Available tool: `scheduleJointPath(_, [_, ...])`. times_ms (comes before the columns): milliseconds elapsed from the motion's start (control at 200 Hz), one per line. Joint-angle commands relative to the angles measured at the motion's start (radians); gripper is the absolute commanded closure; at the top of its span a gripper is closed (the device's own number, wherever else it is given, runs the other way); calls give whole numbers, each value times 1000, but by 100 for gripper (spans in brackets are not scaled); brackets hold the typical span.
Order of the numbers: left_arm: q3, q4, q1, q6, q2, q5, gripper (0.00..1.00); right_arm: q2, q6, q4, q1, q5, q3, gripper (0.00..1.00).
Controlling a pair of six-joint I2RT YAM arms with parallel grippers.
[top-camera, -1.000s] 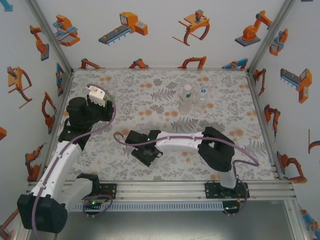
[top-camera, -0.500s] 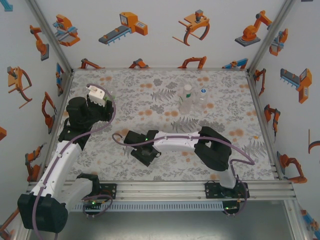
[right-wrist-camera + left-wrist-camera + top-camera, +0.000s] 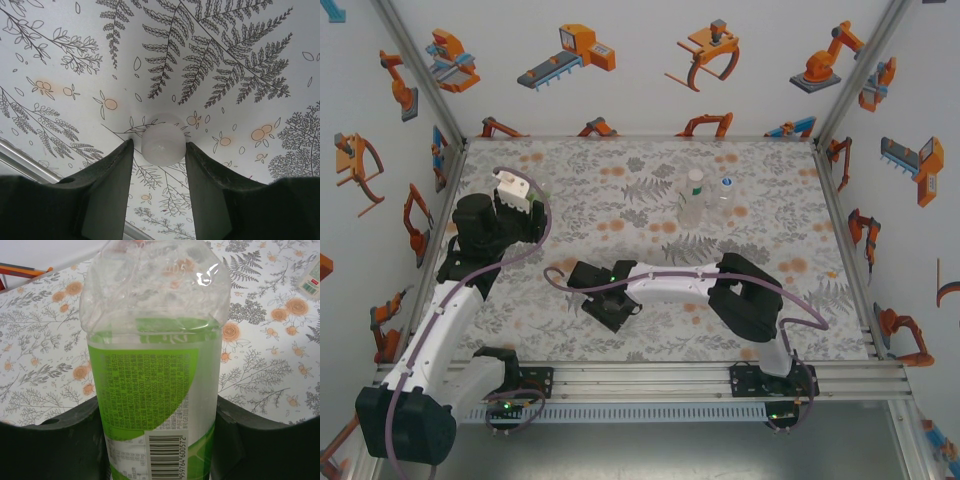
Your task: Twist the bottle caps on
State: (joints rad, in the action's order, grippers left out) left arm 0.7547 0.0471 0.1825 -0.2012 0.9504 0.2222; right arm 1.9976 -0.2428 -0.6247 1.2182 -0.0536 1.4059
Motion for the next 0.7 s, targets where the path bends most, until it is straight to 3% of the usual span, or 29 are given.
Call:
scheduleJointPath(0, [9,1,-5,-10,-8,22,97,24,10,-30,-2,-8,34,55])
scheduleJointPath(696, [12,-2,-14,-3,2,37,97,23,19,-30,-2,-9,44,61])
